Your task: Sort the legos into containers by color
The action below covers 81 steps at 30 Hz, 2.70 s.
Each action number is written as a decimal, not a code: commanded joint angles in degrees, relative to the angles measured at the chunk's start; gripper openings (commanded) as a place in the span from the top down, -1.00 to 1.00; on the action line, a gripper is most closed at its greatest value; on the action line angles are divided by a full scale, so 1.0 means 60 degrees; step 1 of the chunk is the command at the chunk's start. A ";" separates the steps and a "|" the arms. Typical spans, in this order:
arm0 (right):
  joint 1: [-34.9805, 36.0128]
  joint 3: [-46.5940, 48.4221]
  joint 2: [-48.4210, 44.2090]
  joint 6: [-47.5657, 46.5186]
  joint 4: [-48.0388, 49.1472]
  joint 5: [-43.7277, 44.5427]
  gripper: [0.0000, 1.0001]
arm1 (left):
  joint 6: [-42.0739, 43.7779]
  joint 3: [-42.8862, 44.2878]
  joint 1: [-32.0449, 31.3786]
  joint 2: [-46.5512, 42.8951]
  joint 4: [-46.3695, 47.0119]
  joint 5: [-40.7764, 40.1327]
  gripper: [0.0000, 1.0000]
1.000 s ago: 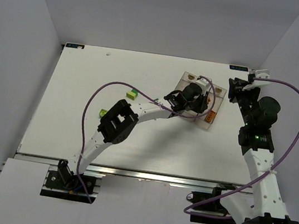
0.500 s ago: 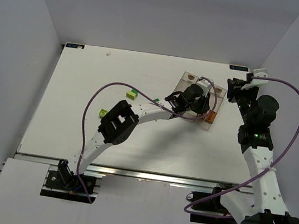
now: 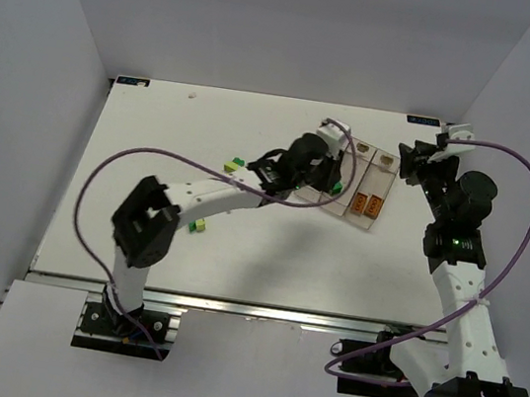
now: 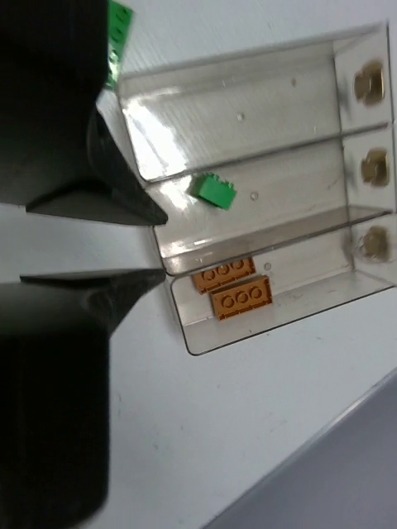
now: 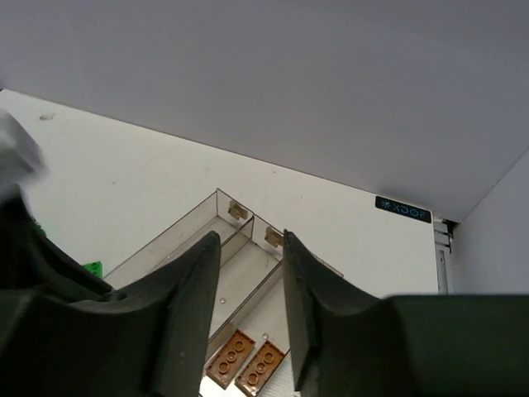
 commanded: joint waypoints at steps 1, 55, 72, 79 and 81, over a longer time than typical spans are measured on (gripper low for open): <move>-0.0069 0.0009 -0.0199 -0.0290 0.0184 -0.1062 0.13 | 0.0240 -0.1284 0.0686 -0.2159 -0.0261 -0.0531 0.20; 0.2685 -0.0196 0.0754 -0.2343 -0.2908 -0.1844 -0.48 | -0.0756 -0.4350 0.3399 -0.2266 -0.1553 0.1315 -0.39; 0.2684 -0.0298 0.0519 -0.2401 -0.2821 -0.1946 -0.48 | -0.0991 -0.4116 0.3180 -0.1182 -0.1228 0.0291 -0.49; 0.2684 -0.0298 0.0519 -0.2416 -0.2821 -0.2020 -0.48 | -0.0889 -0.4043 0.3091 -0.1021 -0.1360 -0.0077 -0.44; 0.2699 -0.0284 0.0505 -0.2416 -0.2821 -0.2020 -0.48 | -0.0874 -0.3970 0.3062 -0.0933 -0.1462 -0.0106 -0.43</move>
